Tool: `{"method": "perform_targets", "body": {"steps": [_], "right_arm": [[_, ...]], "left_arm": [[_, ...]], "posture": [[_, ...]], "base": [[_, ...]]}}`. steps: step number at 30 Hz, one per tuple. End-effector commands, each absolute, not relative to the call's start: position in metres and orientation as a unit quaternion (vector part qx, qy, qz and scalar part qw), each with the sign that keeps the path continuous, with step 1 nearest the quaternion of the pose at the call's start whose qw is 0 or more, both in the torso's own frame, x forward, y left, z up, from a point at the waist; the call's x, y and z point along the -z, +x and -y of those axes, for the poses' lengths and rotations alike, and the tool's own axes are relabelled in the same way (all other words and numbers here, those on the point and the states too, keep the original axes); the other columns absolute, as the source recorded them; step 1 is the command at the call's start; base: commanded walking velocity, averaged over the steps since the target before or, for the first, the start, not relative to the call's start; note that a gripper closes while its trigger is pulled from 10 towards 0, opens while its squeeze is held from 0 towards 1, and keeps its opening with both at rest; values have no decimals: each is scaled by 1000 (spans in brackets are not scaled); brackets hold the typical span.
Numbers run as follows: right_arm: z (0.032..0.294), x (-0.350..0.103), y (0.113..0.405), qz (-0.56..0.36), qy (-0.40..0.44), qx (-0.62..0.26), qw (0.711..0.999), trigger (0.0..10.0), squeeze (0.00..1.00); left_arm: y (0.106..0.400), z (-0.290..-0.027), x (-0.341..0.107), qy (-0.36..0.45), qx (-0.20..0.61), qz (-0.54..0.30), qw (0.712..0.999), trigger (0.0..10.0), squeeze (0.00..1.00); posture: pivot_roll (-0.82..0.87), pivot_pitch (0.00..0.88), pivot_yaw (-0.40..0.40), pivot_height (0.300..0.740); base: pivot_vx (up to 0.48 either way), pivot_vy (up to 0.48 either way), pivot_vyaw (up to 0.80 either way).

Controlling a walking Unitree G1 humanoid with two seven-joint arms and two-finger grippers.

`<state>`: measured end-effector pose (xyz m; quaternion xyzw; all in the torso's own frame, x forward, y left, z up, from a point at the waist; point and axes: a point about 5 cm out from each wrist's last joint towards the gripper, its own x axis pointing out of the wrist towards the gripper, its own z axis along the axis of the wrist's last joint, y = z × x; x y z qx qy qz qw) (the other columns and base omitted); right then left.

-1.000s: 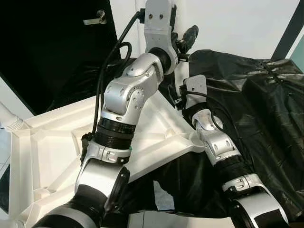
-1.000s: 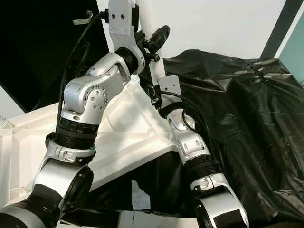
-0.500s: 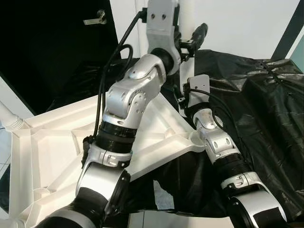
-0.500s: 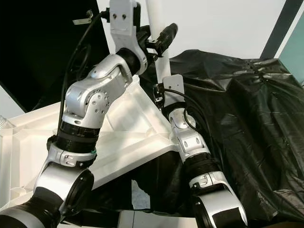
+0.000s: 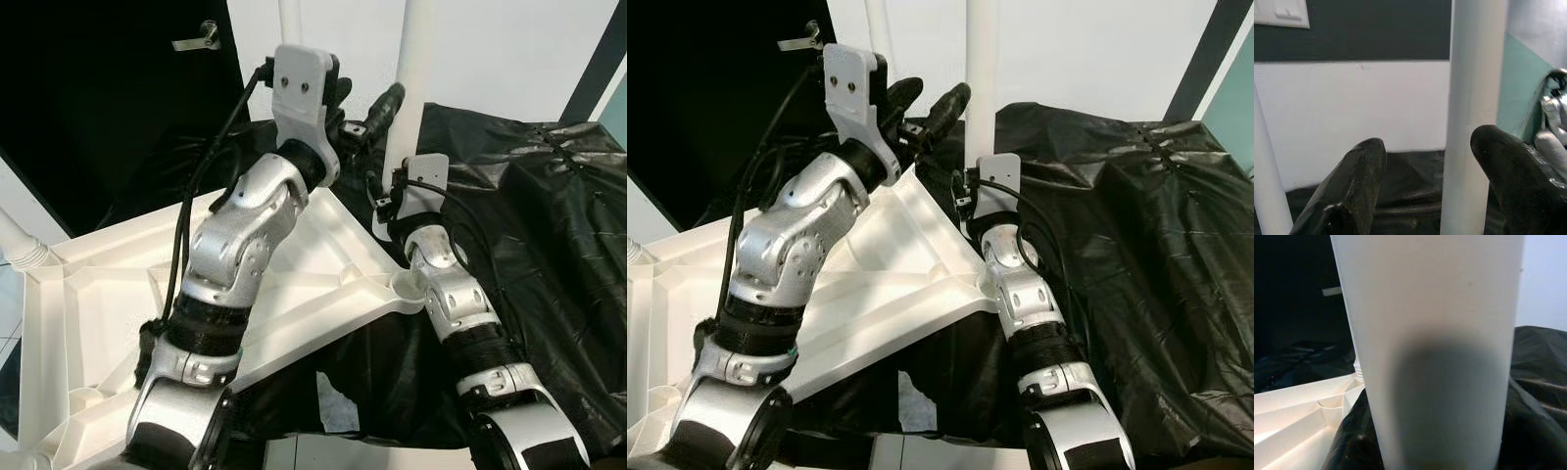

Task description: Building children table

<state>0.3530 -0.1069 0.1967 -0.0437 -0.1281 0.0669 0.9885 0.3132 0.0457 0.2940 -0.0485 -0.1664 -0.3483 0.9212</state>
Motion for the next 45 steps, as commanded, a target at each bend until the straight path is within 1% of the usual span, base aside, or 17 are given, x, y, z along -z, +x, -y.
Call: {"method": "perform_targets", "body": {"steps": [1,7,9,15,22,25,28,37,40,44,45], "right_arm": [[103,-199,348,147,-42,-78,985,10000,0],[101,-192,339,137,-38,-89,986,10000,0],[102,-190,333,137,-39,-89,986,10000,0],[102,-186,323,133,-39,-93,986,10000,0],[106,-173,309,113,-54,-101,987,10000,0],[108,-172,306,110,-56,-101,987,10000,0],[109,-170,298,104,-65,-106,987,10000,0],[109,-177,291,111,-70,-111,985,10000,0],[111,-176,288,110,-74,-108,985,10000,0],[116,-162,285,87,-74,-99,989,10000,0],[119,-151,283,68,-68,-94,991,10000,0]], "left_arm": [[314,-51,-282,-30,367,155,917,10000,0],[313,-67,-262,-9,345,142,928,10000,0],[311,-78,-248,3,332,124,935,10000,0],[303,-93,-226,1,323,89,942,10000,0],[282,-91,-209,5,372,66,926,10000,0],[279,-92,-205,11,381,61,923,10000,0],[270,-93,-198,44,407,68,910,10000,0],[262,-92,-188,54,425,58,902,10000,0],[256,-90,-180,57,443,37,894,10000,0],[251,-89,-178,61,456,34,887,10000,0],[250,-89,-177,61,462,31,884,10000,0]], "posture": [[2,0,27,740],[1,0,25,740],[5,0,22,740],[12,0,14,740],[12,0,13,740],[12,0,13,740],[3,0,19,740],[-6,0,28,740],[-11,0,33,740],[-12,0,33,740],[-11,0,34,740]], "base": [[0,0,0],[0,0,0],[0,0,0],[0,0,0],[0,0,0],[0,0,0],[0,0,0],[0,0,0],[0,0,0],[0,0,0],[0,0,0]]}}
